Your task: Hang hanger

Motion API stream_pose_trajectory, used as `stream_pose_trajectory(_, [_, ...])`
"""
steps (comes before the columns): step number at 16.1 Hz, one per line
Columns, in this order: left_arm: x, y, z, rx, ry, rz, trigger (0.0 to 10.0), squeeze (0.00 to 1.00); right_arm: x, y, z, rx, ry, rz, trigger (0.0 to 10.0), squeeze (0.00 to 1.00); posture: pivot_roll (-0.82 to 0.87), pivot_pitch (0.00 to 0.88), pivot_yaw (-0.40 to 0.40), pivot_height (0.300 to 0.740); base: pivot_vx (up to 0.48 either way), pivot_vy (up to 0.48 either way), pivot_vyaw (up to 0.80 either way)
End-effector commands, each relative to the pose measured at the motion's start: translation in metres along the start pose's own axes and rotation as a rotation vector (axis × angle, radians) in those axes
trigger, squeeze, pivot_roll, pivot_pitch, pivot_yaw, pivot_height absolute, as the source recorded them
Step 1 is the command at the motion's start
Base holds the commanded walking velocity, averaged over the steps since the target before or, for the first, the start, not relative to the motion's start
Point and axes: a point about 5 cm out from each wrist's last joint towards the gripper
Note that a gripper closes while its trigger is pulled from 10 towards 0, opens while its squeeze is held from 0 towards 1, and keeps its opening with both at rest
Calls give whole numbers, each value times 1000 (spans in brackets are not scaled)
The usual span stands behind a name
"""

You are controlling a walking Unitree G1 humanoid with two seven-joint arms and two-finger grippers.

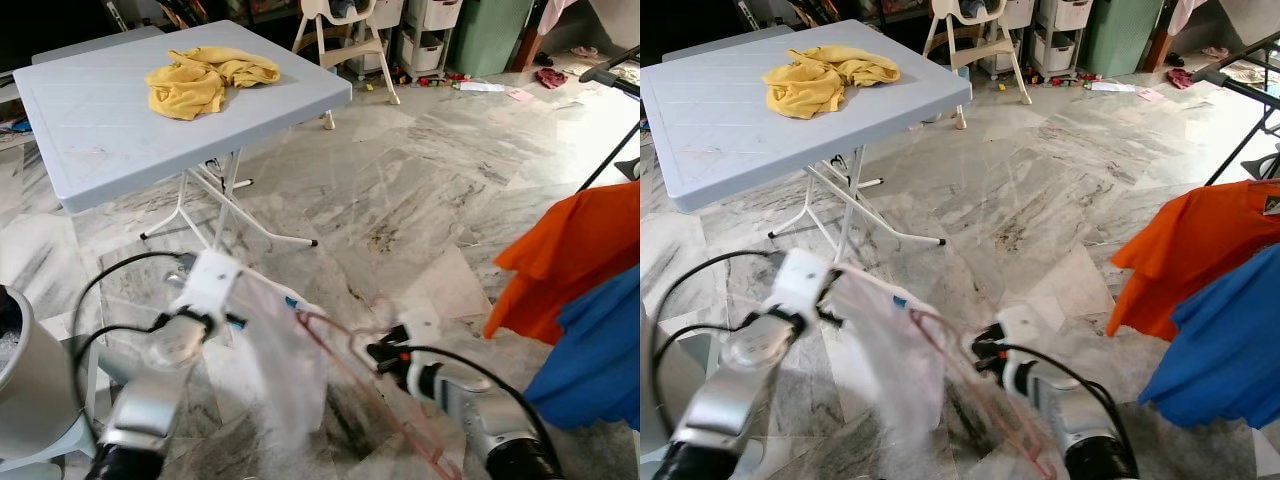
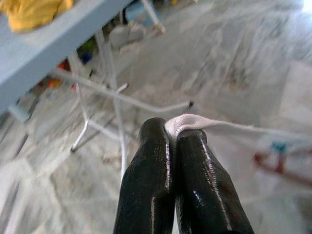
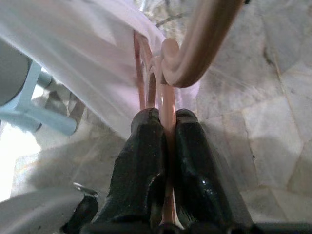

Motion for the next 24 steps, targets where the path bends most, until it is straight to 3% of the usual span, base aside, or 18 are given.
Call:
stream_pose_trajectory(1, [10,5,-1,1,-5,45,10000,0,-9,0,4,-19,-50,-74,10000,0,-7,63,39,740,0,0,0])
stream_pose_trajectory(3, [9,13,-1,8,15,46,10000,0,-28,3,14,-99,-212,-231,10000,0,-5,63,37,740,0,0,0])
stream_pose_trajectory(5, [4,13,4,-6,17,22,10000,0,-39,6,23,-168,-306,-317,10000,0,-3,64,36,740,0,0,0])
stream_pose_trajectory(9, [-28,14,3,8,31,-127,10000,0,-46,9,65,-358,-455,-413,10000,0,-7,63,37,740,0,0,0])
stream_pose_trajectory(11, [-53,10,14,-36,19,-246,10000,0,-40,7,88,-468,-564,-414,10000,0,-8,61,34,740,0,0,0])
stream_pose_trajectory(14, [-96,-2,39,-134,-36,-419,10000,0,-12,-1,127,-601,-673,-333,10000,0,-15,58,32,740,0,0,0])
stream_pose_trajectory(17, [-121,-6,49,-178,-75,-534,10000,0,3,-2,147,-661,-718,-305,10000,0,-26,56,34,740,0,0,0])
stream_pose_trajectory(20, [-137,-6,43,-159,-56,-593,10000,0,1,8,166,-746,-755,-326,10000,0,-41,57,38,740,0,0,0])
stream_pose_trajectory(24, [-144,-5,42,-150,-2,-619,10000,0,-7,15,172,-799,-782,-349,10000,0,-42,55,36,740,0,0,0])
Point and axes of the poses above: a point about 5 cm out from each wrist's last joint towards the gripper, its own y axis pointing back from the gripper into the wrist, its own z axis along the axis of the wrist's last joint, x = y × z, and after that the axes turned 13 degrees about -y, right-handed
